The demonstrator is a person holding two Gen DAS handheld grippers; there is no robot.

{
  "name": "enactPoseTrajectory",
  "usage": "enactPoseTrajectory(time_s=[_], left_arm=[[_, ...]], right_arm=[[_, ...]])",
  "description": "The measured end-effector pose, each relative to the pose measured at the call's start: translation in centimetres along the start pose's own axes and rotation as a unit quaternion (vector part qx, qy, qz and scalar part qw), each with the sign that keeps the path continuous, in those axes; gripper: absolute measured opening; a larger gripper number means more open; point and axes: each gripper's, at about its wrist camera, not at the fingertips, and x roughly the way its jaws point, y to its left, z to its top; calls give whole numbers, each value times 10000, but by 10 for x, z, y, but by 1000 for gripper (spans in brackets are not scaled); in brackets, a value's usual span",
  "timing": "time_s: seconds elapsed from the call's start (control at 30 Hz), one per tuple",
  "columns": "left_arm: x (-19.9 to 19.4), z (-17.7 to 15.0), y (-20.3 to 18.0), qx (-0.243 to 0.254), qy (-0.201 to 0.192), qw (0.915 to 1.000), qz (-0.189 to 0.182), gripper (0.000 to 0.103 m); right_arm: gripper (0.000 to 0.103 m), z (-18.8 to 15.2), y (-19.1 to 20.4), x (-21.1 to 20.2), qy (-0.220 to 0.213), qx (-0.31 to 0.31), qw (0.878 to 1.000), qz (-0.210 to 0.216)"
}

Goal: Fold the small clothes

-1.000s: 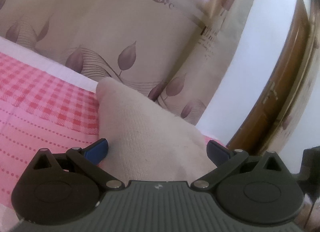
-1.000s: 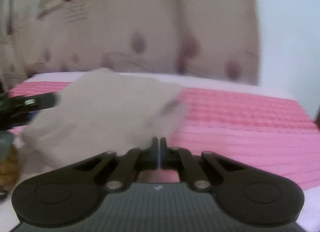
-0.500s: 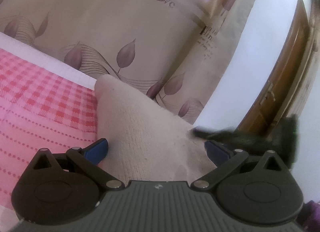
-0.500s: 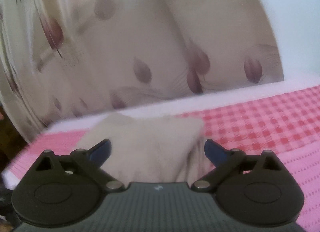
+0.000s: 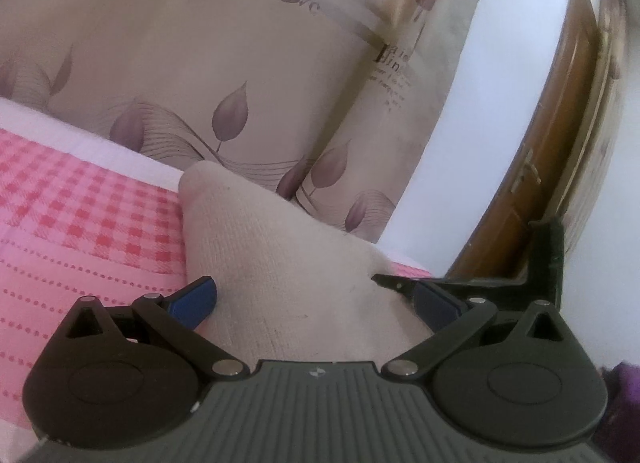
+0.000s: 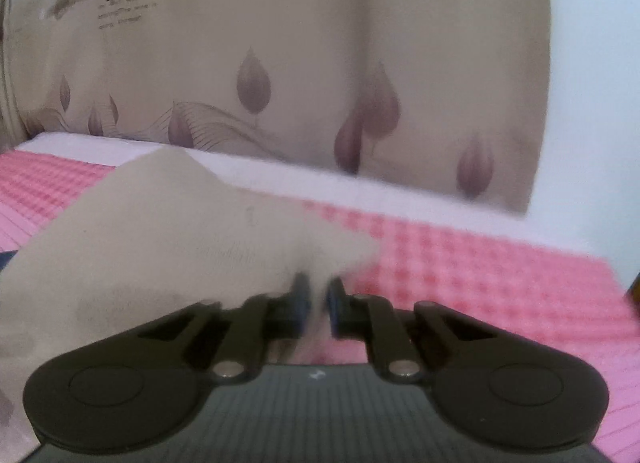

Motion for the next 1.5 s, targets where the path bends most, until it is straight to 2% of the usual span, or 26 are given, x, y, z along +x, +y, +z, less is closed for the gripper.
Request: enactPoseTrajectory(time_s=[0.07,0.1,0.13,0.2,0.27,0.33,0.37,0.5,0.63,0.77,1.0,1.1,1.23,1.4,1.47,1.5], left_arm=[[2,0,2,-70,72,9999,86,103],[2,0,4,-99,81,9999,91,103],[3,0,4,-109,81,9999,93,103],[3,0,3,-80,99,9998,140,103],[3,0,3,-63,107,9998,165,103],[4,0,3,-74,130,9997,201,103],[4,0,4,-88,144,9996,214,103],[8,0,6,-112,290,9990,315,103],[11,0,7,-73,459,9981,409,103],[13,-1,4,59,552,9971,525,103],[15,-2,4,90,614,9961,625,103],[15,-2,4,95,633,9959,641,103],[15,-2,4,98,643,9957,655,103],[16,-1,5,109,666,9954,682,103],[17,-1,6,87,697,9952,678,103],[16,-1,7,56,717,9952,665,103]], right_arm=[[12,-4,-10,2,-112,494,9986,167],[16,-5,-16,1,-181,806,9961,321],[27,-6,-24,-2,-185,1086,9930,437],[33,-5,-32,-14,-331,1400,9889,377],[33,0,-34,-36,-843,1515,9838,454],[33,12,-27,-46,-1122,1412,9820,563],[33,19,-20,-44,-1129,1304,9829,639],[33,44,10,-9,-796,718,9918,699],[32,44,23,51,53,493,9972,567],[33,36,21,70,32,622,9964,569],[36,30,13,54,-189,780,9944,687],[42,31,9,22,-521,913,9912,799],[42,9,13,-21,-682,691,9919,815],[42,-37,30,-52,-446,4,9986,291],[54,-58,31,-44,-100,-141,9998,-26],[58,-65,27,-45,-201,26,9998,-14]])
